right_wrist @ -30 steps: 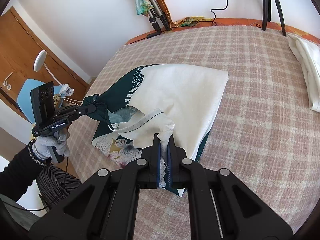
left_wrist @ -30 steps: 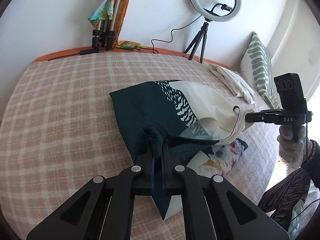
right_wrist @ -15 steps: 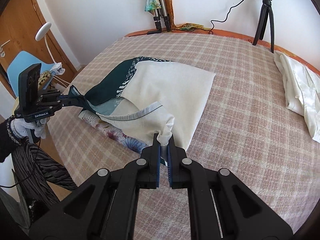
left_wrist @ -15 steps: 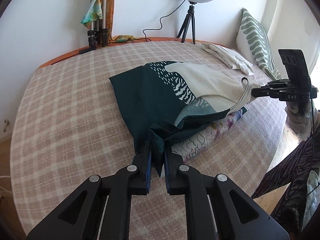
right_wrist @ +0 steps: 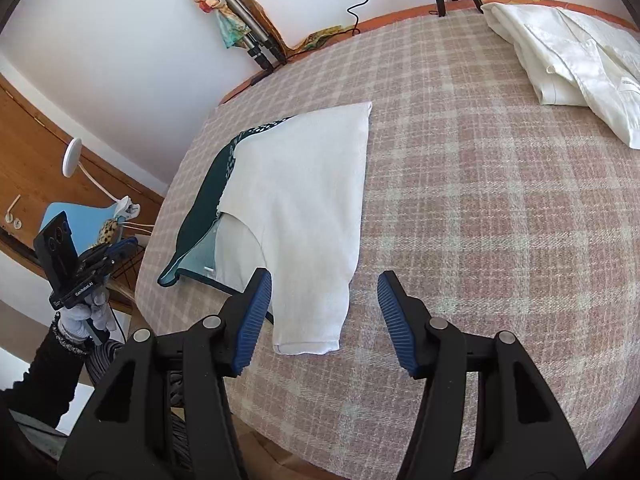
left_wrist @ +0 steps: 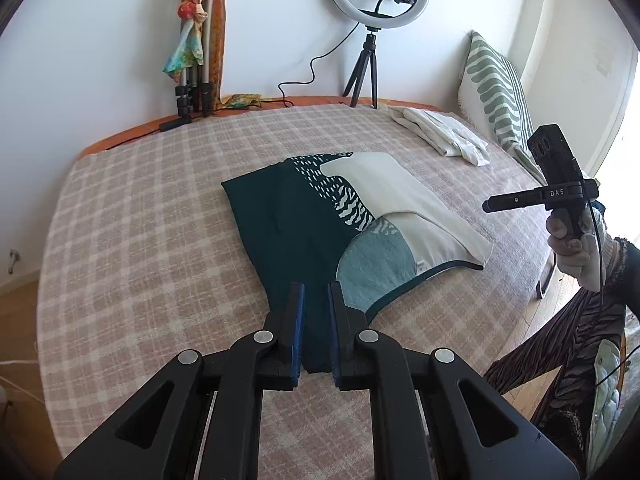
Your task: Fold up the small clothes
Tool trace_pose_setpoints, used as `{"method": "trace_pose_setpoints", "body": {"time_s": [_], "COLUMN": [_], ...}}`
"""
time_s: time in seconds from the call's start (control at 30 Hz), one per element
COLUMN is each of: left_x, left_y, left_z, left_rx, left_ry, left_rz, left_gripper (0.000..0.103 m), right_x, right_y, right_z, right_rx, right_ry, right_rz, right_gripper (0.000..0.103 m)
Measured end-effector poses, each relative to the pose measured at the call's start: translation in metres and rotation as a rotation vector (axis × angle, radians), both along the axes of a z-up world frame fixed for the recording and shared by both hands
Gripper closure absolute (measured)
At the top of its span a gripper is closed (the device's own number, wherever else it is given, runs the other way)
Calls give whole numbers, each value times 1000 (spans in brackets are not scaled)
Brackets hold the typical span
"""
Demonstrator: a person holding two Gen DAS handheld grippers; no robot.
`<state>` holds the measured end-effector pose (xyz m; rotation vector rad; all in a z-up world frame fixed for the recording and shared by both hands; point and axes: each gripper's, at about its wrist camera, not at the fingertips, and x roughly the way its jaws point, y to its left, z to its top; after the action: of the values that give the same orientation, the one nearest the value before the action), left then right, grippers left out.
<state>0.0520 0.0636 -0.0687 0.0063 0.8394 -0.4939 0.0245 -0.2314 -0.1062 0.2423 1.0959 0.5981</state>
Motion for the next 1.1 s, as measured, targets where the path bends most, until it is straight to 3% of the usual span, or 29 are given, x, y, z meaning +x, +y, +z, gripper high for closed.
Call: {"method": "trace_pose_setpoints", "body": {"time_s": [0.1, 0.33, 0.37, 0.43, 0.5, 0.53, 0.6, 0.73, 0.8, 0.83, 0.93, 1.1], "left_x": [20, 30, 24, 20, 21, 23, 29, 57, 75, 83, 111, 151], "left_y": [-14, -38, -37, -36, -30, -26, -19, -15, -22, -27, -45, -64], "left_z": [-15, -65, -64, -63, -57, -52, -42, -17, -6, -1, 5, -11], "left_rx": [5, 62, 54, 66, 55, 35, -1, -116, -147, -150, -145, -170], "left_ry": [16, 159, 115, 125, 138, 133, 112, 78, 56, 47, 42, 101], "left_rz": [23, -17, -16, -29, -16, -3, 28, 82, 102, 106, 125, 131], "left_gripper": [93, 94, 93, 93, 93, 93, 92, 91, 91, 91, 91, 91], "right_x": [5, 17, 18, 20, 21, 20, 23, 46, 61, 69, 91, 116], "right_y": [11, 55, 64, 80, 89, 92, 92, 85, 90, 96, 116, 158], "right_z": [2, 16, 11, -7, -25, -24, -13, 14, 22, 25, 31, 25], "right_rx": [-30, -63, -96, -195, -239, -252, -208, -86, -78, -76, -78, -122], "right_ry": [-34, -144, -145, -110, -48, -60, -84, -115, -137, -142, -156, -158], "right_rz": [-12, 35, 56, 95, 142, 154, 169, 90, 62, 58, 54, 92], "right_gripper": [45, 45, 45, 45, 49, 49, 49, 51, 66, 69, 72, 73]}}
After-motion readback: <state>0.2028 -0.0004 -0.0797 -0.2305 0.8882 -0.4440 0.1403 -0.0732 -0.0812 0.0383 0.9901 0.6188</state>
